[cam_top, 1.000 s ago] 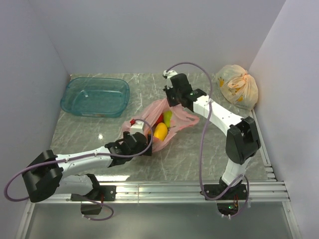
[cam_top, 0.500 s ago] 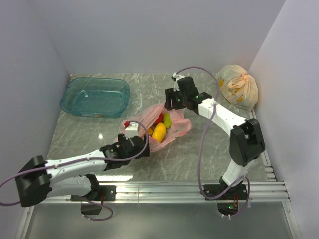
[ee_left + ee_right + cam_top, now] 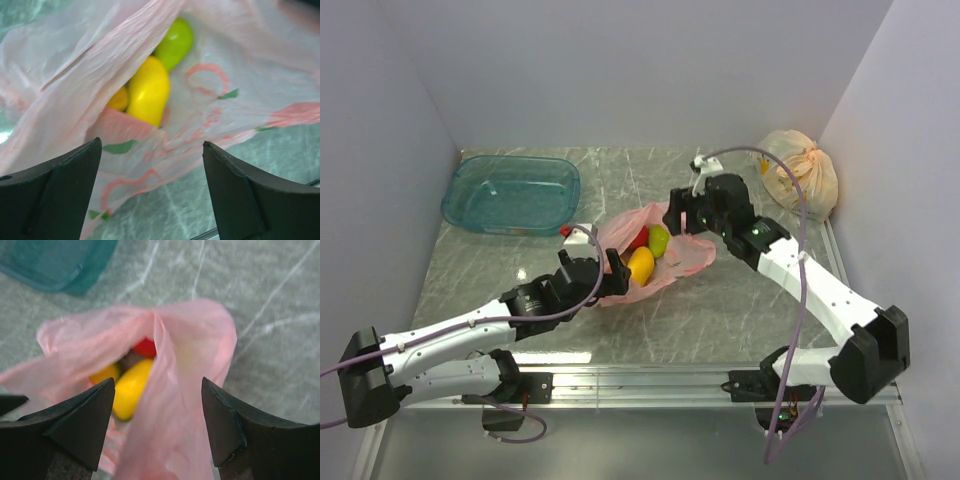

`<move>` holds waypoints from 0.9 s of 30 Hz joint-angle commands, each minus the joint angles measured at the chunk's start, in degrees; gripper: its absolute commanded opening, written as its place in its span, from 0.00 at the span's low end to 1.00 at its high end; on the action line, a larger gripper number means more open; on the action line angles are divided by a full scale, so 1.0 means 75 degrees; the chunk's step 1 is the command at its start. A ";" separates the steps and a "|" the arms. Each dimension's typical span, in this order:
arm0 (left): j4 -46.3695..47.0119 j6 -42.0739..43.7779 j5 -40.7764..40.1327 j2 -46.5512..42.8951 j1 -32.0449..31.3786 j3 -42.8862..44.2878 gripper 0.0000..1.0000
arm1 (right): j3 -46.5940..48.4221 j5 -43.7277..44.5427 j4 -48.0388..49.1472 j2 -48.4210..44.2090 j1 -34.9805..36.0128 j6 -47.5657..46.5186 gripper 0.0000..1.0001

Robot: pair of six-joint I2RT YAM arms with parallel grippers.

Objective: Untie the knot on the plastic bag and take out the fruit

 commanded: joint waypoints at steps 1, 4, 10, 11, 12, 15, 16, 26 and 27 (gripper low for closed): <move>0.0467 0.0426 0.0298 0.0216 -0.0049 0.0596 0.86 | -0.0766 0.0350 0.0359 -0.0653 0.0096 0.0148 0.76; 0.0350 0.0625 0.0520 0.0872 -0.0072 0.1193 0.82 | -0.1270 0.0433 0.0453 -0.0947 0.0097 0.0241 0.75; 0.0526 0.0660 0.0370 0.2676 -0.0072 0.2073 0.80 | -0.2009 0.0772 0.0652 -0.1077 0.0108 0.0476 0.74; 0.0526 0.0800 0.0311 0.2922 -0.0072 0.2341 0.80 | -0.2114 0.0819 0.0652 -0.1054 0.0097 0.0534 0.73; 0.0514 0.0871 0.0253 0.3446 -0.0072 0.2483 0.81 | -0.2173 0.0982 0.0652 -0.1042 0.0097 0.0558 0.73; 0.0304 0.0977 -0.0157 0.4305 0.0021 0.2952 0.82 | -0.2466 0.1112 0.0710 -0.1088 0.0097 0.0652 0.71; 0.0234 0.0966 -0.0239 0.4470 0.0056 0.3011 0.83 | -0.2525 0.1124 0.0734 -0.1100 0.0097 0.0652 0.71; 0.0596 0.1340 -0.0136 0.5407 0.0759 0.3128 0.86 | -0.3087 0.1100 0.0957 -0.1323 0.0096 0.1178 0.30; 0.0573 0.1375 -0.0007 0.5490 0.0841 0.3163 0.85 | -0.3111 0.1101 0.1003 -0.1346 0.0073 0.1191 0.26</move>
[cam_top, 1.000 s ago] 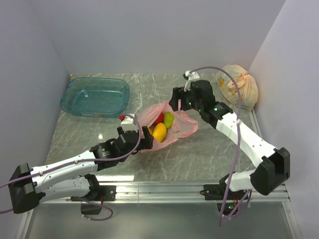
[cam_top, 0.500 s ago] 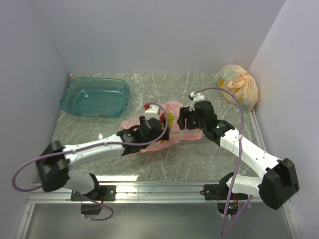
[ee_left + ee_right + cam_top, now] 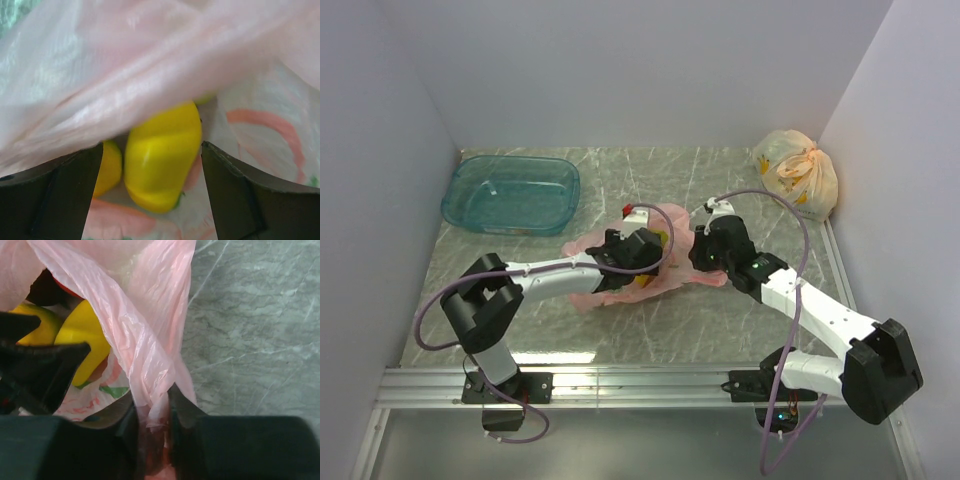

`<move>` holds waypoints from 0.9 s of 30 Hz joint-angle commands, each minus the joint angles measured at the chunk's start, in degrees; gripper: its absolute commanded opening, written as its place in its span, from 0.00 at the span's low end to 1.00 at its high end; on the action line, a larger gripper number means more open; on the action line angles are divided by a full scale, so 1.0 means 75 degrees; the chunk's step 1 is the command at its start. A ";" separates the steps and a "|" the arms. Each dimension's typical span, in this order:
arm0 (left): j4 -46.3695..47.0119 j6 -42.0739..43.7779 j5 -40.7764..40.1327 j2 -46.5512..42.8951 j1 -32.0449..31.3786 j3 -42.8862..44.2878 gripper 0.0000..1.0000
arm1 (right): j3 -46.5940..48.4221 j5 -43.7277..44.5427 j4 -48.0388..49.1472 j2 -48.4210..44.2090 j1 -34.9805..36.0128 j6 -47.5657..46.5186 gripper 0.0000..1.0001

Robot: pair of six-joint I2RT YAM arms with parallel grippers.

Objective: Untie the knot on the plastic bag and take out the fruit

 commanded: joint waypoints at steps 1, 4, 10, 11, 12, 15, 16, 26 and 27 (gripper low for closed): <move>0.0267 0.0364 0.0337 0.0338 0.0290 0.0418 0.85 | -0.0144 0.0165 0.0427 -0.0286 0.0026 0.0261 0.24; 0.0418 0.0540 0.0829 0.0596 0.0291 0.0501 0.85 | -0.0191 0.0142 0.0462 -0.0274 0.0038 0.0285 0.17; 0.0513 0.0377 0.1101 0.1077 0.0291 0.0548 0.85 | -0.0320 -0.0104 0.0661 -0.0145 0.0027 0.0390 0.16; 0.0524 0.0353 0.1113 0.1182 0.0280 0.0571 0.85 | -0.0355 -0.0104 0.0684 -0.0133 0.0027 0.0402 0.16; 0.0548 0.0342 0.1148 0.1229 0.0291 0.0571 0.83 | -0.0367 -0.0128 0.0731 -0.0122 0.0038 0.0402 0.16; 0.0490 0.0271 0.1289 0.1277 0.0280 0.0595 0.73 | -0.0391 -0.0081 0.0732 -0.0110 0.0038 0.0402 0.15; 0.0547 0.0260 0.1312 0.1207 0.0280 0.0513 0.68 | -0.0368 -0.0023 0.0708 -0.0133 0.0038 0.0390 0.15; 0.0805 0.0739 0.2892 -0.1543 0.0256 -0.0249 0.21 | -0.0332 0.0201 0.0720 -0.0110 0.0027 0.0343 0.11; 0.0887 0.0810 0.3057 -0.1768 0.0268 -0.0272 0.20 | -0.0332 0.0212 0.0720 -0.0087 0.0038 0.0343 0.11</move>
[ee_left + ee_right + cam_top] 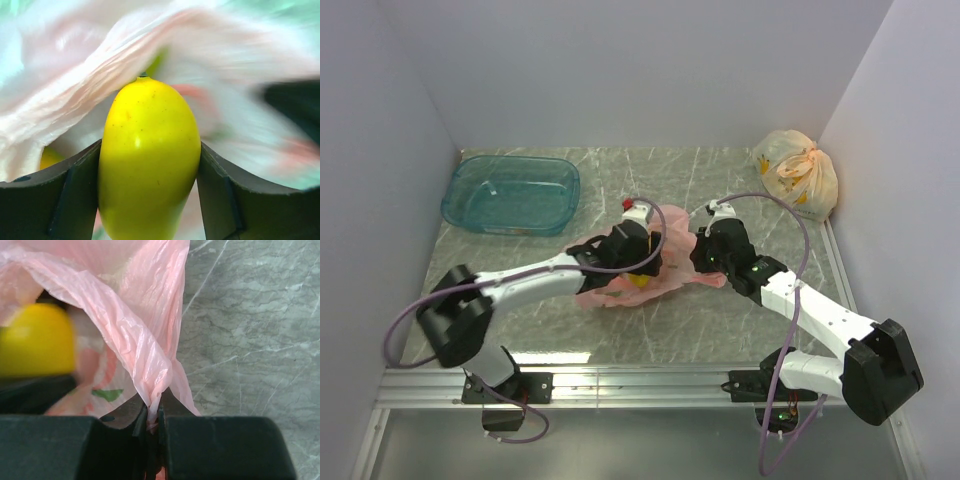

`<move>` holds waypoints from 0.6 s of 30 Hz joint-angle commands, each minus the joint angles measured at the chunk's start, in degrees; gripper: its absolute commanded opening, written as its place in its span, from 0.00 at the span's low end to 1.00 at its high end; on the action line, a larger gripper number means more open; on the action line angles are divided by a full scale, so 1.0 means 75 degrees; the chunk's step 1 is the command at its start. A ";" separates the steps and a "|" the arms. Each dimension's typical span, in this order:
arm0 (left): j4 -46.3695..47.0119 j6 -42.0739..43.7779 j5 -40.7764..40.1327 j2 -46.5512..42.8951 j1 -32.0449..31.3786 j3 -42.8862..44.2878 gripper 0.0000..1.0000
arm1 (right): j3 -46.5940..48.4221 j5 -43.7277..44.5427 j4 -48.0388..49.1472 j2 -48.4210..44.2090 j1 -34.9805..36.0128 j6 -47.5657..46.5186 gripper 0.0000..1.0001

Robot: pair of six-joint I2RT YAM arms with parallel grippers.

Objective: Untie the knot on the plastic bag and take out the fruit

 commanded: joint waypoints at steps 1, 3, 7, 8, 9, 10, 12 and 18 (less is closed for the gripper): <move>0.0509 0.0402 0.1218 -0.1224 -0.0009 -0.0039 0.20 | -0.0020 0.0203 0.0341 -0.0005 0.0038 0.0011 0.10; 0.0730 0.0496 0.1699 -0.1752 0.0142 0.0007 0.21 | -0.0020 0.0192 0.0364 0.0019 0.0050 0.0011 0.10; 0.0884 0.0251 0.2100 -0.2316 0.0728 0.0229 0.20 | -0.0020 0.0168 0.0341 0.0031 0.0038 -0.0001 0.09; 0.0884 0.0216 0.2042 -0.2398 0.0938 0.0300 0.20 | -0.0020 0.0168 0.0329 0.0007 0.0038 -0.0012 0.09; 0.0884 0.0215 0.1682 -0.2410 0.1381 0.0381 0.20 | -0.0032 0.0180 0.0306 -0.0028 0.0038 -0.0024 0.08; 0.0594 0.0146 0.0959 -0.2283 0.1641 0.0603 0.20 | -0.0032 0.0168 0.0271 -0.0074 0.0038 -0.0036 0.08; 0.0124 0.0040 0.0604 -0.2048 0.2273 0.0966 0.20 | -0.0032 0.0157 0.0247 -0.0168 0.0038 -0.0071 0.08; -0.0767 -0.0897 0.0061 -0.0503 0.5341 0.2045 0.20 | -0.0126 -0.0078 0.0305 -0.0426 0.0050 -0.0106 0.08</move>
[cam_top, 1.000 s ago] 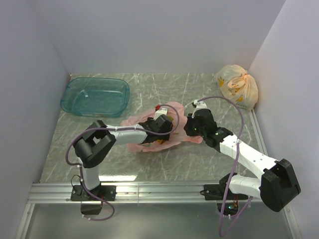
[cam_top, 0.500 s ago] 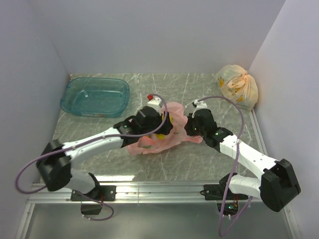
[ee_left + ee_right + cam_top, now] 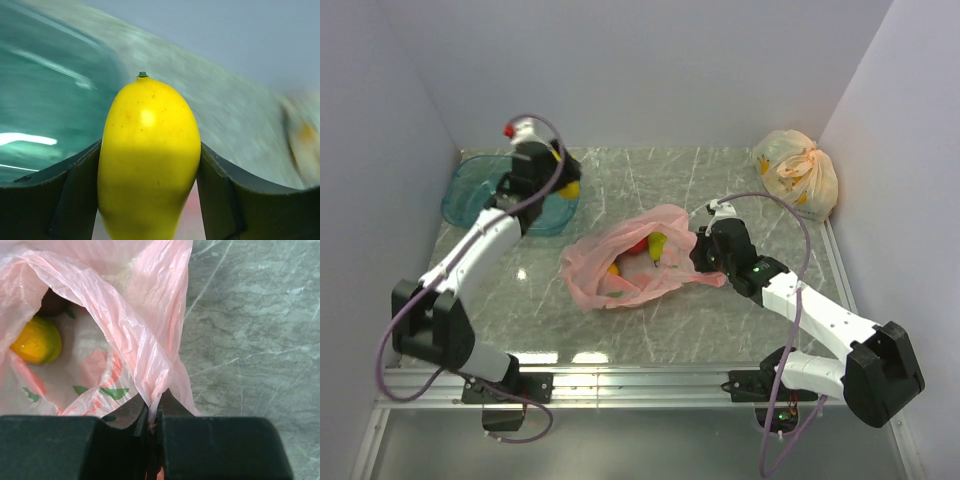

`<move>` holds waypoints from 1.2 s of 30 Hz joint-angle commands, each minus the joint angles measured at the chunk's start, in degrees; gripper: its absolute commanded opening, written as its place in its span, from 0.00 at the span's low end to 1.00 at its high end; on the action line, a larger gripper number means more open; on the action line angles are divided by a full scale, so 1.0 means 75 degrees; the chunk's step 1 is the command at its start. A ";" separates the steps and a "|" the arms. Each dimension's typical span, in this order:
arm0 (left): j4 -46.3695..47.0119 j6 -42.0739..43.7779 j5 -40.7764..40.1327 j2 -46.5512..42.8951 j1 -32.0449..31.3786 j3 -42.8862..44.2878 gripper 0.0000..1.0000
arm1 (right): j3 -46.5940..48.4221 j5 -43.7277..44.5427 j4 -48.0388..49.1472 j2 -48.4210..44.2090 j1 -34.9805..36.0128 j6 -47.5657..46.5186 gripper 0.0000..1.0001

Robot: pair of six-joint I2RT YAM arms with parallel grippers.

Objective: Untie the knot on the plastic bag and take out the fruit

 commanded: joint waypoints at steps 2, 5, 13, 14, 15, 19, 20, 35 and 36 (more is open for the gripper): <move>-0.0739 -0.0785 -0.0443 0.1402 0.1538 0.0905 0.22 | -0.0140 -0.0046 0.0244 -0.0383 0.0047 -0.0095 0.08; -0.0845 -0.0681 -0.0688 0.2410 0.2078 0.1502 0.28 | -0.0129 -0.0093 0.0244 -0.0395 0.0059 -0.0118 0.08; -0.1079 -0.0528 -0.1028 0.3891 0.2642 0.2441 0.71 | -0.0140 -0.0245 0.0291 -0.0488 0.0059 -0.0106 0.08; -0.1091 -0.0504 -0.1052 0.3868 0.2642 0.2441 0.79 | -0.0140 -0.0245 0.0291 -0.0477 0.0059 -0.0130 0.08; -0.1137 -0.0493 -0.1029 0.3845 0.2653 0.2464 0.91 | -0.0164 -0.0245 0.0291 -0.0477 0.0070 -0.0142 0.08; -0.1244 -0.0481 -0.1029 0.3529 0.2653 0.2302 0.99 | -0.0234 -0.0269 0.0327 -0.0488 0.0082 -0.0165 0.09; -0.1232 -0.0469 -0.1006 0.3331 0.2653 0.2231 0.99 | -0.0246 -0.0280 0.0338 -0.0477 0.0071 -0.0165 0.09; -0.2004 -0.0024 -0.0737 0.0261 -0.0789 0.0848 0.95 | 0.0152 0.0293 0.0245 -0.0254 0.0059 -0.0224 0.00; -0.2098 -0.0093 -0.0713 0.0177 -0.1244 0.0789 0.94 | 0.0187 0.0329 0.0244 -0.0242 0.0070 -0.0200 0.00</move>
